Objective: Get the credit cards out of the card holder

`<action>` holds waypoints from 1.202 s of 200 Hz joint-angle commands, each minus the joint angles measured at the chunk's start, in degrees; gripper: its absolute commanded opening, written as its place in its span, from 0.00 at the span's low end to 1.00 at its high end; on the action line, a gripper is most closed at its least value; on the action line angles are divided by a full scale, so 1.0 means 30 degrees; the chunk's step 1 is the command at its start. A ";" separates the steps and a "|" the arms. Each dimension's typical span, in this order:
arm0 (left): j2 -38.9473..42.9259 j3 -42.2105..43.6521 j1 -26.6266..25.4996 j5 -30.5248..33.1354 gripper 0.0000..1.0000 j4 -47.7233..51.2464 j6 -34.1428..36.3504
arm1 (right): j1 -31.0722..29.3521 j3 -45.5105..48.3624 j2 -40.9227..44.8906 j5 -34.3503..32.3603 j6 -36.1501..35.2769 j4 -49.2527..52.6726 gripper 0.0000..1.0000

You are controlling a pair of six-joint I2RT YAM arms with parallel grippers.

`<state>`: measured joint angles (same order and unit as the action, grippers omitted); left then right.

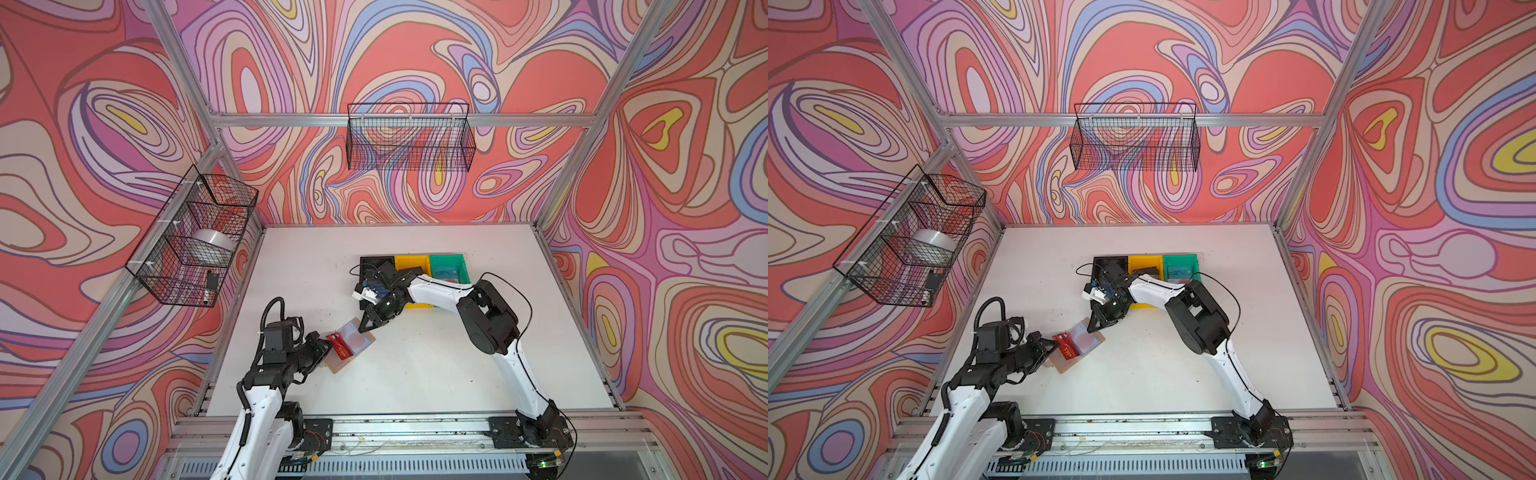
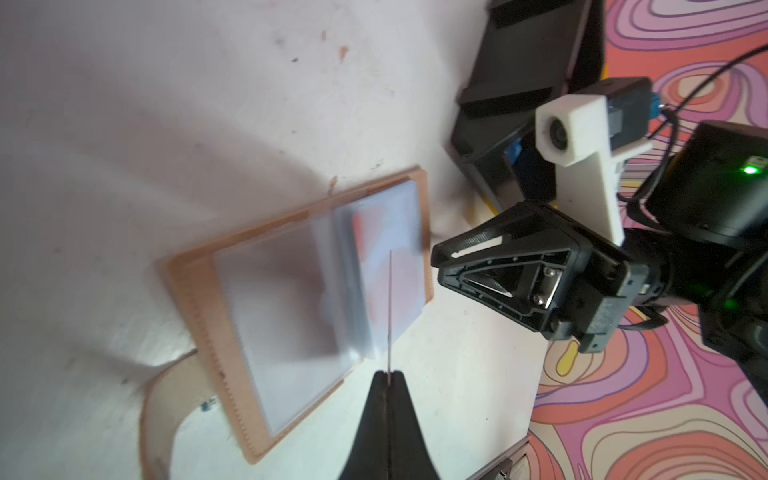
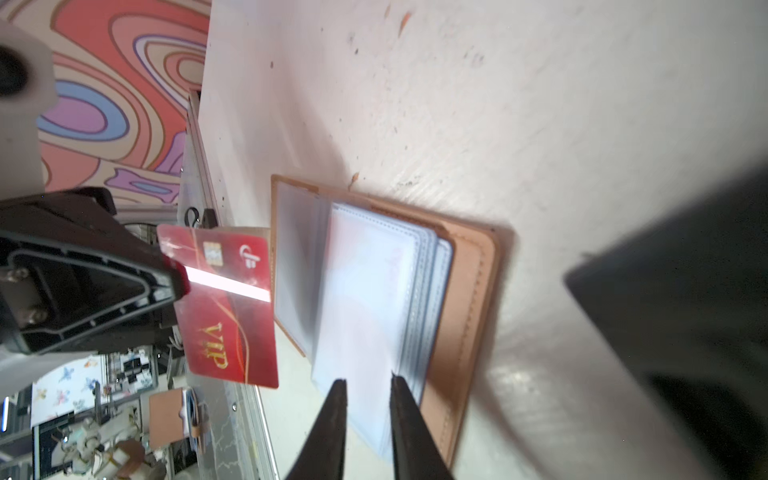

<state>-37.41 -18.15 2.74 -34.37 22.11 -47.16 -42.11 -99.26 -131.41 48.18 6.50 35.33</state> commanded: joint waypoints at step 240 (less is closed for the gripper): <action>-0.2091 0.3519 0.0141 -0.3661 0.00 -1.4889 -0.4950 | 0.0526 0.2707 0.2079 0.7674 0.3326 -0.5517 0.19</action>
<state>-43.29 -8.78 2.74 -45.84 -19.75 -61.47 -40.27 -91.57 -125.01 68.10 13.67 23.90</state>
